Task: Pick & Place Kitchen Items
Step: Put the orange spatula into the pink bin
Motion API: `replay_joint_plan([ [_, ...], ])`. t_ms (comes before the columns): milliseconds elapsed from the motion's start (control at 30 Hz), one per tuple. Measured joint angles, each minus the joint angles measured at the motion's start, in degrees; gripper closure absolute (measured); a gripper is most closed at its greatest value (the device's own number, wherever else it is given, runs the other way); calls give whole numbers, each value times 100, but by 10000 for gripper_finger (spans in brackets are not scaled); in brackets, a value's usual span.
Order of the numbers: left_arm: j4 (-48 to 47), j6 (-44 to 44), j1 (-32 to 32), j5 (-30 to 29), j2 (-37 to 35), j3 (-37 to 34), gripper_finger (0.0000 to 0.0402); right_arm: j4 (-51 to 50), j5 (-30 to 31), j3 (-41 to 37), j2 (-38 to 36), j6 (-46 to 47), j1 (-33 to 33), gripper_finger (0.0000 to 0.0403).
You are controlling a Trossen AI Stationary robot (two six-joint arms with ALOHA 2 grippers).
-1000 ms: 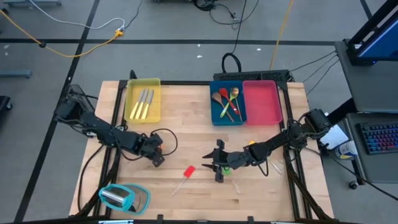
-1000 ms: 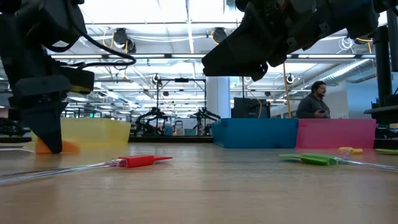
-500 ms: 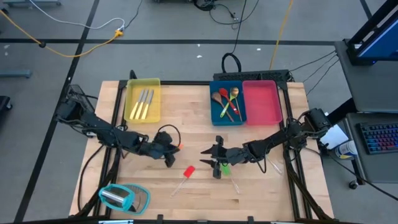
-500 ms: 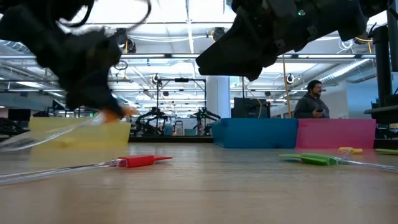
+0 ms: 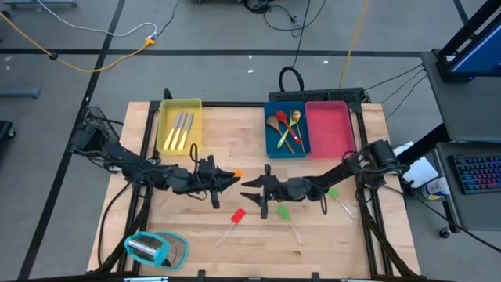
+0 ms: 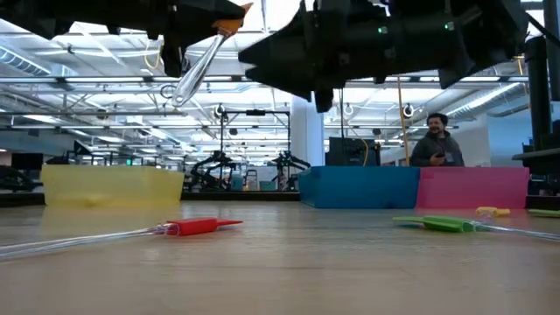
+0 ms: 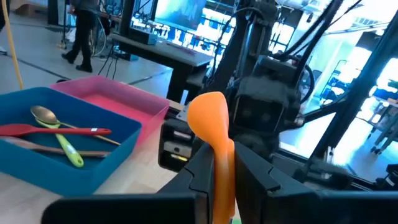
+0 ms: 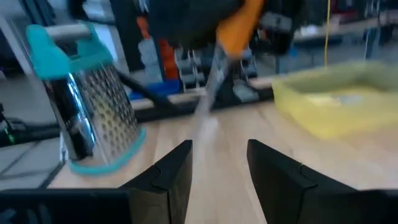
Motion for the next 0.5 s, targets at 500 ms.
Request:
replay_joint_plan([
  [500,-58,38,107,15,0,0,362,202,-2010,778,543,430,-808,260],
])
